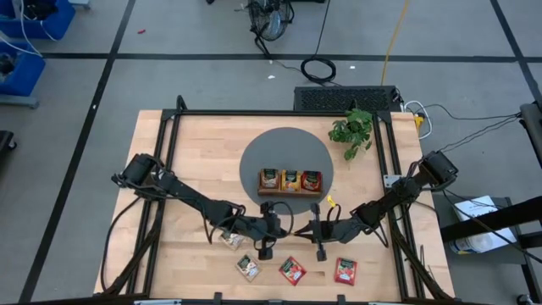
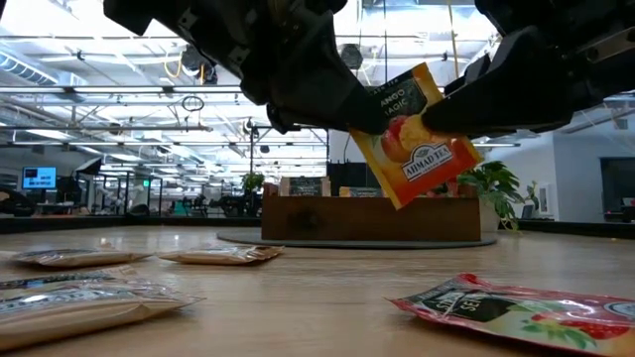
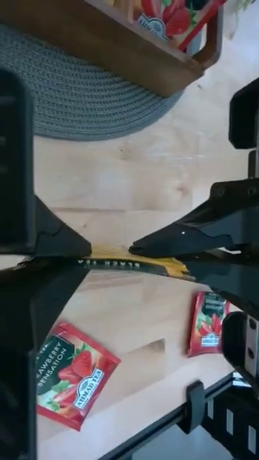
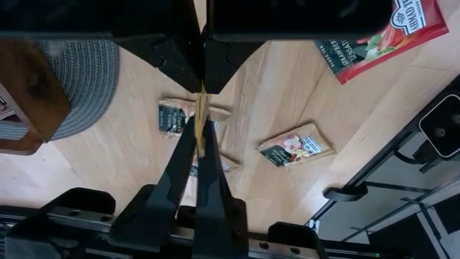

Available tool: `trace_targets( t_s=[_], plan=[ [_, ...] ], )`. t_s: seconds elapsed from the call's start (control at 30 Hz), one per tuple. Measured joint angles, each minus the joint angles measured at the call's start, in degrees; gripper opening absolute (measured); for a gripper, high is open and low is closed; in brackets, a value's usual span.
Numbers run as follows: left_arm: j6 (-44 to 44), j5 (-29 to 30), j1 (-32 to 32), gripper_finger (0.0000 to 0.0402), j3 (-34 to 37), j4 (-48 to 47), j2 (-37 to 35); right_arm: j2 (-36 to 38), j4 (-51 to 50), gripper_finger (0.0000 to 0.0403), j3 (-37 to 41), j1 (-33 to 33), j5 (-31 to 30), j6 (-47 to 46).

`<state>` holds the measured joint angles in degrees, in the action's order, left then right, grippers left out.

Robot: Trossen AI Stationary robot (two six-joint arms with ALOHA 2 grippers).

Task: Pick & Place Tea
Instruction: Put the orange tea bag into the middle slot of the wooden organizer

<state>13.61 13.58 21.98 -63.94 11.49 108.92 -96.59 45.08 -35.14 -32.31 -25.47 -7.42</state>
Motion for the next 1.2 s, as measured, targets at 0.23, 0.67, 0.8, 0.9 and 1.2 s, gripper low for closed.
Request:
trace_targets(
  t_s=[0.23, 0.67, 0.8, 0.9, 1.2],
  plan=[
    [-2.7, 0.0, 0.0, 0.0005, 0.0, -1.2, -0.3, 0.0, -1.3, 0.0000, 0.0, 0.1, 0.0, -0.5],
    [-10.7, 0.4, -4.8, 0.0003, -3.1, -17.1, -11.8, 0.0, -8.0, 0.0050, 0.0, 0.0, 0.0, -7.1],
    [-14.1, -4.0, -10.4, 0.0002, -6.8, -27.8, -13.3, 0.0, -8.8, 0.0027, 1.3, -1.6, -0.2, -11.8],
    [-15.9, -9.4, -14.9, 0.0002, -8.8, -32.2, -13.0, 0.0, -7.5, 0.0005, 1.9, -2.5, -0.1, -10.3],
    [-19.6, -15.4, -23.9, 0.0002, -9.5, -32.2, -11.9, 0.2, -6.7, 0.0003, 1.9, -2.6, 1.8, -2.6]
  ],
)
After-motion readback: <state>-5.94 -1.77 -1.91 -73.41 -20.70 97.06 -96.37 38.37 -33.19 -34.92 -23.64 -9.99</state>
